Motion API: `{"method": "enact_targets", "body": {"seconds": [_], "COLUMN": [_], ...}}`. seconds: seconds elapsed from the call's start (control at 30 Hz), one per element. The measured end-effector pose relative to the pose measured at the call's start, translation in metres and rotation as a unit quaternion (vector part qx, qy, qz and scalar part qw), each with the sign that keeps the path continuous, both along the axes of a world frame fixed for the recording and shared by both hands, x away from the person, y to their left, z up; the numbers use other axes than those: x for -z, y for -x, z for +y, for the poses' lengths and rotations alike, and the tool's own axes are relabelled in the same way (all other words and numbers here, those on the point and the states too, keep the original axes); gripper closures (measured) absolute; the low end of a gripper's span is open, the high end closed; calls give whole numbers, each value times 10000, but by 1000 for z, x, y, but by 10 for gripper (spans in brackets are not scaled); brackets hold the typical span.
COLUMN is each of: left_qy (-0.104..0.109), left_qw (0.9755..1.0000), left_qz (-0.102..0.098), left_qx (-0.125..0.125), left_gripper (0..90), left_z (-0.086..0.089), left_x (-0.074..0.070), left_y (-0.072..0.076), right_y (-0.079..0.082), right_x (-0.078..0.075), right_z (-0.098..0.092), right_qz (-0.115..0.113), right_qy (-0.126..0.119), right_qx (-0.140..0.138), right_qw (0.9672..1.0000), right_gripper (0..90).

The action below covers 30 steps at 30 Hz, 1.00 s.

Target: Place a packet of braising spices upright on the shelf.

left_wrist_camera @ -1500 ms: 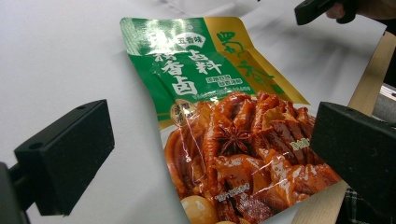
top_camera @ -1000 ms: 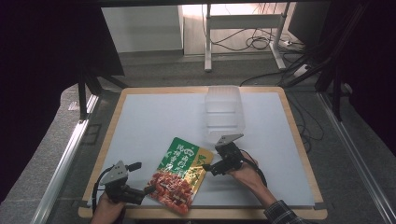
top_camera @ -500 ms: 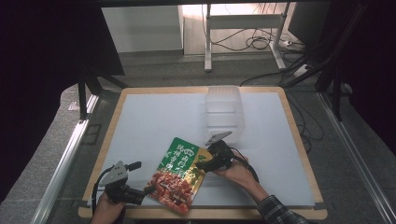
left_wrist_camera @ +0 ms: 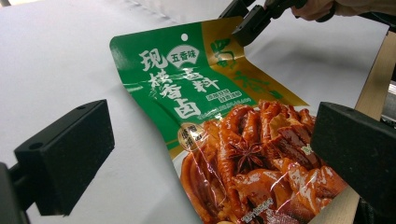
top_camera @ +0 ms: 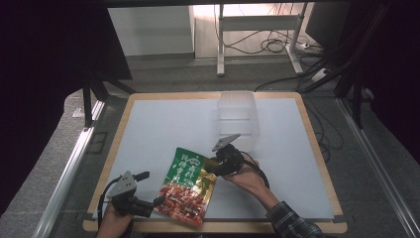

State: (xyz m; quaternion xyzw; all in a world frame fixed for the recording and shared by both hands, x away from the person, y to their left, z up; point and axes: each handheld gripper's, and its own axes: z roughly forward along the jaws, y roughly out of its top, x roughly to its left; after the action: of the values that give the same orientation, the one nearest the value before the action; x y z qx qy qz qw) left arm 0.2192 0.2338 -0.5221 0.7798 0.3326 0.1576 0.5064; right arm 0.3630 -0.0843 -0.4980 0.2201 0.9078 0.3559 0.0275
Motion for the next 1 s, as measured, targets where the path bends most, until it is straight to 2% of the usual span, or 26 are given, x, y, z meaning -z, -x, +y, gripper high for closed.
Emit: {"method": "enact_targets", "body": {"seconds": [0.1, 0.13, 0.17, 0.2, 0.23, 0.33, 0.53, 0.6, 0.67, 0.77, 0.8, 0.83, 0.87, 0.93, 0.97, 1.0], "left_qy": [-17, -21, -31, -31, -32, -36, -69, -62, -58, -57, -56, -56, -56, -56, -57, -57], "left_qw": [10000, 10000, 10000, 10000, 10000, 10000, 10000, 10000, 10000, 10000, 10000, 10000, 10000, 10000, 10000, 10000], "left_qz": [7, 10, 11, 11, 15, 14, 30, 36, 38, 42, 43, 43, 43, 47, 46, 46], "left_qx": [0, 0, -2, -2, 3, 7, 40, 36, 38, 43, 43, 44, 46, 46, 46, 45], "left_gripper": [0, 0, 0, 0, 0, 0, 0, 0, 0, 0, 0, 0, 0, 0, 0, 0], "left_z": [0, 0, 0, 0, 0, -1, -2, -1, -1, -1, -1, -1, -1, -1, -1, -1], "left_x": [0, 0, 0, 0, 0, 1, 1, 1, 1, 1, 1, 1, 1, 1, 1, 1], "left_y": [0, 0, 0, 0, 0, 0, -1, -1, -1, -1, -1, -1, -1, -1, -1, -1], "right_y": [-2, -2, -2, -2, -2, -1, -4, -6, -8, -9, -9, -8, -8, -8, -7, -7], "right_x": [-3, -3, -4, -4, -3, -2, -4, -4, -3, -2, -1, 2, 2, 6, 8, 9], "right_z": [3, 3, 4, 4, 5, 4, 8, 14, 23, 28, 30, 33, 33, 35, 36, 37], "right_qz": [77, 77, 113, 113, 110, 33, 37, -11, -59, -82, -79, -155, -155, -185, -323, -351], "right_qy": [25, 25, 176, 176, 387, 496, 391, 430, 453, 433, 442, 571, 571, 682, 777, 824], "right_qx": [-190, -190, -290, -290, -473, -576, -626, -683, -714, -732, -734, -792, -792, -840, -762, -727], "right_qw": [9998, 9998, 9994, 9994, 9981, 9971, 9973, 9967, 9964, 9963, 9963, 9951, 9951, 9940, 9935, 9933], "right_gripper": [667, 667, 675, 675, 670, 662, 635, 608, 544, 556, 600, 696, 696, 782, 831, 868]}}
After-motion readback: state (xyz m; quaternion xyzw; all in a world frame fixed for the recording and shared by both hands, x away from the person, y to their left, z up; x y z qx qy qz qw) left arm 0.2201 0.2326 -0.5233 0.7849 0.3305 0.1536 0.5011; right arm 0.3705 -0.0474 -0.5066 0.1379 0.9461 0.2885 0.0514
